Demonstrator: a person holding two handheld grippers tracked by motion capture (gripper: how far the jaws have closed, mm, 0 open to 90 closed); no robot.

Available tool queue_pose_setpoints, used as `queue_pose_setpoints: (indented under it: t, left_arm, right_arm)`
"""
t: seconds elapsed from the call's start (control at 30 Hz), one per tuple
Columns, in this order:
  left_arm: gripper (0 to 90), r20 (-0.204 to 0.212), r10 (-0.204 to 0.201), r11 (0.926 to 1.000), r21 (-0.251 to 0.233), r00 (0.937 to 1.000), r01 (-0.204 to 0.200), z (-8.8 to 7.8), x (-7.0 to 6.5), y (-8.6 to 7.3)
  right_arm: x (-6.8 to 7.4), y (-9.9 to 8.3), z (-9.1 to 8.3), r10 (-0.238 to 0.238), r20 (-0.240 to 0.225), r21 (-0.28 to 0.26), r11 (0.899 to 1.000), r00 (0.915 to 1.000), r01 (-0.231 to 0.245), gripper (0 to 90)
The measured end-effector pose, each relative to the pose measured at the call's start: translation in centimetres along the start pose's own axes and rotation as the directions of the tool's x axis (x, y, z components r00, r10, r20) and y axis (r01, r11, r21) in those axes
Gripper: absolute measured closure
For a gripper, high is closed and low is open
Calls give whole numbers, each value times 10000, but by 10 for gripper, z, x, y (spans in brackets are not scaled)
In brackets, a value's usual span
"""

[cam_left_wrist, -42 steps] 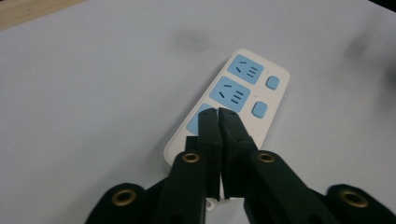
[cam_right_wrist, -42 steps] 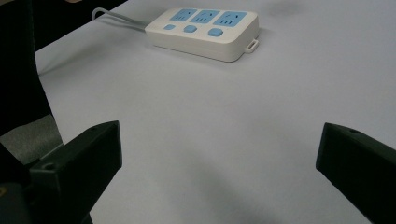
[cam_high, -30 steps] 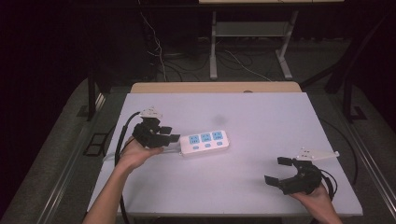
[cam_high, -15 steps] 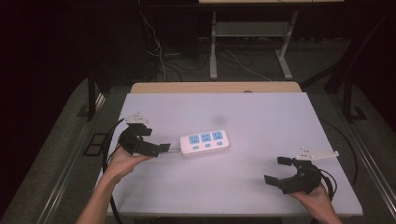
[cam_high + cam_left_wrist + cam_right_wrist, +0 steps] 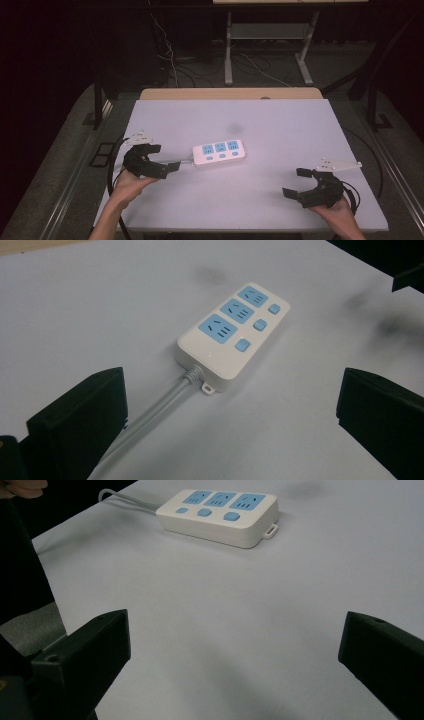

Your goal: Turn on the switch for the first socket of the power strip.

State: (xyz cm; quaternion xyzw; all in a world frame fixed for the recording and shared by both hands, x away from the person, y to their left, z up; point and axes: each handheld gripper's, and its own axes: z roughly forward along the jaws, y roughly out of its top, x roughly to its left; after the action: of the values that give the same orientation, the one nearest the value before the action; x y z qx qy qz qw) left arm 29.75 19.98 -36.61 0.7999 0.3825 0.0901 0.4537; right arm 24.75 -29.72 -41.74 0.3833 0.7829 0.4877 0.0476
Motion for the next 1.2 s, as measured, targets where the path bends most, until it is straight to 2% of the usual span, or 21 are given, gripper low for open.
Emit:
queue_pose_setpoints:
  t: [0.43,0.87,1.2]
  left_arm:
    - [0,153,46,9999,-164,9999,-44,3,-12,-22]
    - [0,269,-285,9992,-257,9992,292,13,-22,-50]
    - [0,254,-498,9972,-548,9984,512,16,-23,-68]
  right_arm:
    - [0,0,0,-21,-13,10,10000,10000,21,0]
    - [2,-1,2,-19,-87,102,9999,10000,20,0]
    - [2,-2,1,38,-107,79,10000,9999,-38,0]
